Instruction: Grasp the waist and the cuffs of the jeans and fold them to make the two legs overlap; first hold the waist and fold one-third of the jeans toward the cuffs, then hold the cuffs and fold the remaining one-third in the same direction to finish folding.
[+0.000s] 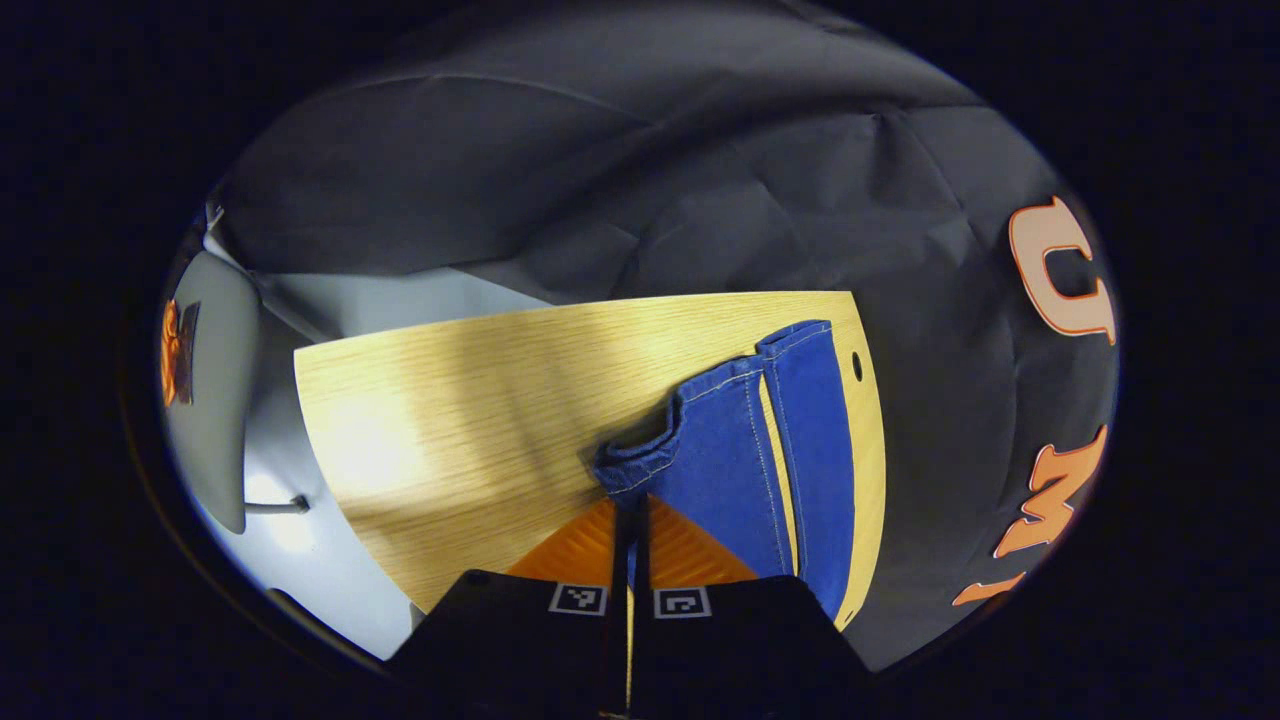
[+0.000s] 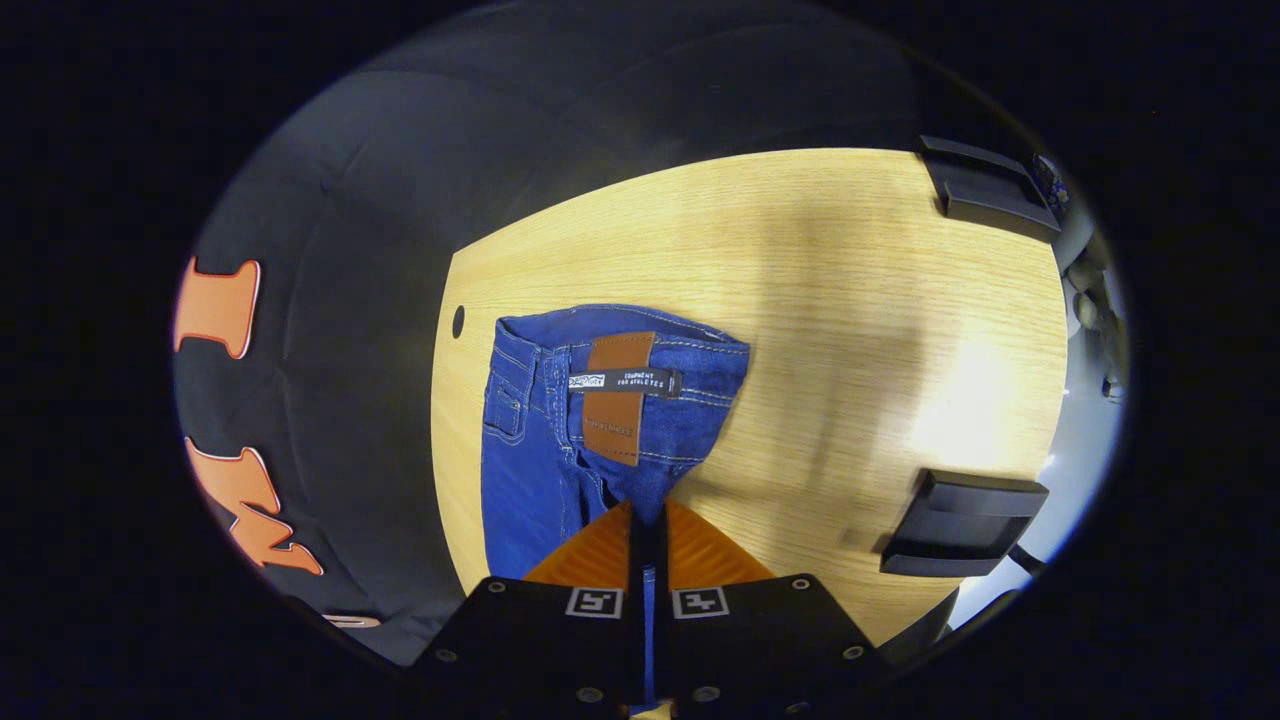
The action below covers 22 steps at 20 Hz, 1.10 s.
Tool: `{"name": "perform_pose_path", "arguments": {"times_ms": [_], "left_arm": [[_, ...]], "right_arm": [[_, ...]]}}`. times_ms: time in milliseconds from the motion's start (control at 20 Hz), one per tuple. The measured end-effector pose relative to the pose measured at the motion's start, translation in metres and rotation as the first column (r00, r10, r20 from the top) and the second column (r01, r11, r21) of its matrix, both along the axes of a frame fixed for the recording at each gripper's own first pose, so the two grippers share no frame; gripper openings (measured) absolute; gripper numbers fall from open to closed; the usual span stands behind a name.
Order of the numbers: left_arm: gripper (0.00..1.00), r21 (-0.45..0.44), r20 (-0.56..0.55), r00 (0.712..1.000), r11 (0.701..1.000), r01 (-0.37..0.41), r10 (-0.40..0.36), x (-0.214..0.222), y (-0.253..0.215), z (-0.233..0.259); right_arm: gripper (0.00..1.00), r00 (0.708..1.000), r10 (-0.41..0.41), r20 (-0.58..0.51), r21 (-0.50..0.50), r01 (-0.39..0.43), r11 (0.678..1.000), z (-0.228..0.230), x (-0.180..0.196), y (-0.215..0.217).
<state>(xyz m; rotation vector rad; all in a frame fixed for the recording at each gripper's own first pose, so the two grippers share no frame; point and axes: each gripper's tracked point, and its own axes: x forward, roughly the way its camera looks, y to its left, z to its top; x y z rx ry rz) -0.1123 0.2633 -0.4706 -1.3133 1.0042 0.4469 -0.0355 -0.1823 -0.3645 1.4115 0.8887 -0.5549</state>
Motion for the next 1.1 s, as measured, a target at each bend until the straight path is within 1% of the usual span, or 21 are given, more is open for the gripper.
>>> {"name": "perform_pose_path", "arguments": {"times_ms": [50,100,150,200,250,300,350,400,450,550,650,700,750,900,1050,1100], "left_arm": [[0.16,-0.028,0.023,1.000,1.000,-0.007,0.007,0.007,-0.006,-0.002],[0.29,-0.031,0.035,0.999,0.999,-0.010,0.011,0.008,-0.006,0.002],[0.36,-0.026,0.033,0.999,1.000,0.001,0.000,0.013,-0.007,-0.002],[0.35,0.003,0.003,1.000,1.000,0.010,-0.010,0.010,-0.008,-0.011],[0.19,0.011,0.015,1.000,1.000,0.014,-0.015,0.014,-0.007,-0.009],[0.03,0.051,0.016,0.999,0.998,0.038,-0.039,0.012,-0.009,-0.008],[0.01,0.083,0.024,0.998,0.995,0.051,-0.053,0.005,-0.011,0.005],[0.01,0.107,0.029,0.998,0.993,0.059,-0.063,0.012,-0.003,0.008],[0.01,0.124,0.025,0.998,0.991,0.057,-0.061,0.012,-0.001,0.013],[0.01,0.106,0.042,0.999,0.994,0.019,-0.024,0.014,0.002,0.029],[0.00,0.093,0.066,0.998,0.996,0.005,-0.011,0.024,0.005,0.043],[0.00,0.079,0.073,0.997,0.997,0.012,-0.018,0.030,0.004,0.049],[0.00,0.074,0.065,0.998,0.997,0.006,-0.011,0.035,0.009,0.056],[0.00,0.019,0.066,0.998,1.000,-0.022,0.021,0.062,0.012,0.078],[0.00,0.024,0.097,0.995,1.000,-0.001,-0.002,0.096,0.014,0.095],[0.00,0.033,0.102,0.995,0.999,0.015,-0.018,0.105,0.012,0.100]], "right_arm": [[0.04,1.000,0.003,-0.003,0.000,-0.003,1.000,0.000,0.000,0.000],[0.04,1.000,0.004,-0.007,0.000,-0.004,1.000,-0.001,0.001,0.001],[0.04,1.000,0.007,-0.007,0.001,-0.007,1.000,0.000,0.002,0.001],[0.04,1.000,0.015,0.000,-0.002,-0.015,1.000,0.001,0.003,0.001],[0.04,1.000,0.027,0.010,-0.002,-0.027,1.000,0.001,0.005,0.002],[0.04,0.999,0.043,0.033,-0.002,-0.043,0.999,0.006,0.006,0.003],[0.04,0.998,0.049,0.030,-0.021,-0.049,0.999,0.006,0.005,0.000],[0.04,0.998,0.057,0.027,-0.029,-0.056,0.998,0.007,0.003,-0.001],[0.04,0.999,0.046,0.026,-0.021,-0.045,0.999,0.010,0.004,0.000],[0.04,1.000,0.031,0.006,-0.020,-0.031,0.999,0.013,0.005,-0.002],[0.04,1.000,0.014,0.008,-0.005,-0.014,1.000,0.023,0.009,-0.002],[0.04,1.000,0.015,0.008,0.000,-0.015,1.000,0.026,0.013,-0.002],[0.04,1.000,0.008,-0.007,0.007,-0.008,1.000,0.029,0.015,-0.003],[0.04,0.999,-0.027,-0.029,0.049,0.029,0.998,0.039,0.024,-0.004],[0.04,0.995,-0.058,-0.076,0.066,0.063,0.996,0.043,0.027,-0.006],[0.04,0.995,-0.050,-0.088,0.068,0.057,0.996,0.044,0.029,-0.006]]}}
